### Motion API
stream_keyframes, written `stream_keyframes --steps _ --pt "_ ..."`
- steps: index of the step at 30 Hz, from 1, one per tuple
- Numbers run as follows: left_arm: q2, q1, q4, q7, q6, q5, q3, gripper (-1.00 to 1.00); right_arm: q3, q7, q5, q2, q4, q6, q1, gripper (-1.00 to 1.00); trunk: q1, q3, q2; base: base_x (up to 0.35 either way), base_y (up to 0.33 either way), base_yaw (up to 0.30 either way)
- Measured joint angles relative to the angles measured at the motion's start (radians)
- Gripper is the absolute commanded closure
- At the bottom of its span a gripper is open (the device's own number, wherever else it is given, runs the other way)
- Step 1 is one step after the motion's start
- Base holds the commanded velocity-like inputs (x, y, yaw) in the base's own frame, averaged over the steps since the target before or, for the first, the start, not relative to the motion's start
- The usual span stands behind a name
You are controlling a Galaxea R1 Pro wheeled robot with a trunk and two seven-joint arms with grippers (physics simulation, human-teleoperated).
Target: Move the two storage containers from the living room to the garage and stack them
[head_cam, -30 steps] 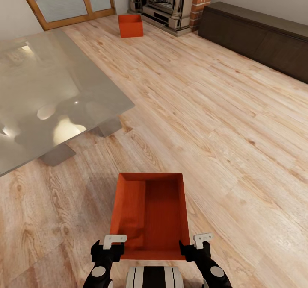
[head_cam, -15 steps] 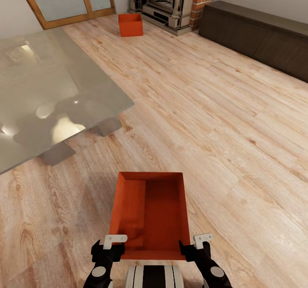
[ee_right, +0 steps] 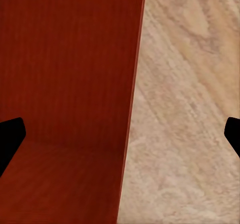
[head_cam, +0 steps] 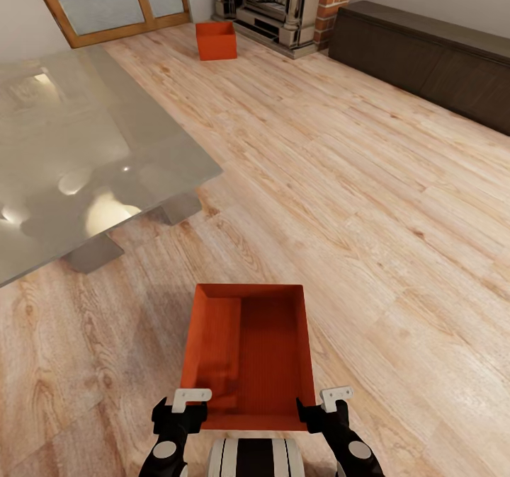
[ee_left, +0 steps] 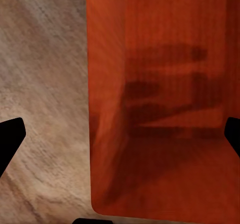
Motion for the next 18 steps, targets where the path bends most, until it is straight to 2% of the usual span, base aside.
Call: stream_keyframes --steps 4,7,18 --pt "0.003 0.0 0.0 0.0 0.0 0.0 0.0 -1.0 0.0 0.0 0.0 0.0 0.0 0.0 0.0 -1.0 0.0 0.0 0.0 0.0 0.0 0.0" --pt "0.004 0.0 0.0 0.0 0.0 0.0 0.0 -1.0 0.0 0.0 0.0 0.0 0.0 0.0 0.0 -1.0 0.011 -0.009 -0.021 0.0 0.0 0.0" --pt "0.009 0.0 0.0 0.002 0.0 -0.002 0.004 -1.0 0.0 0.0 0.0 0.0 0.0 0.0 0.0 -1.0 0.012 -0.009 -0.021 0.0 0.0 0.0"
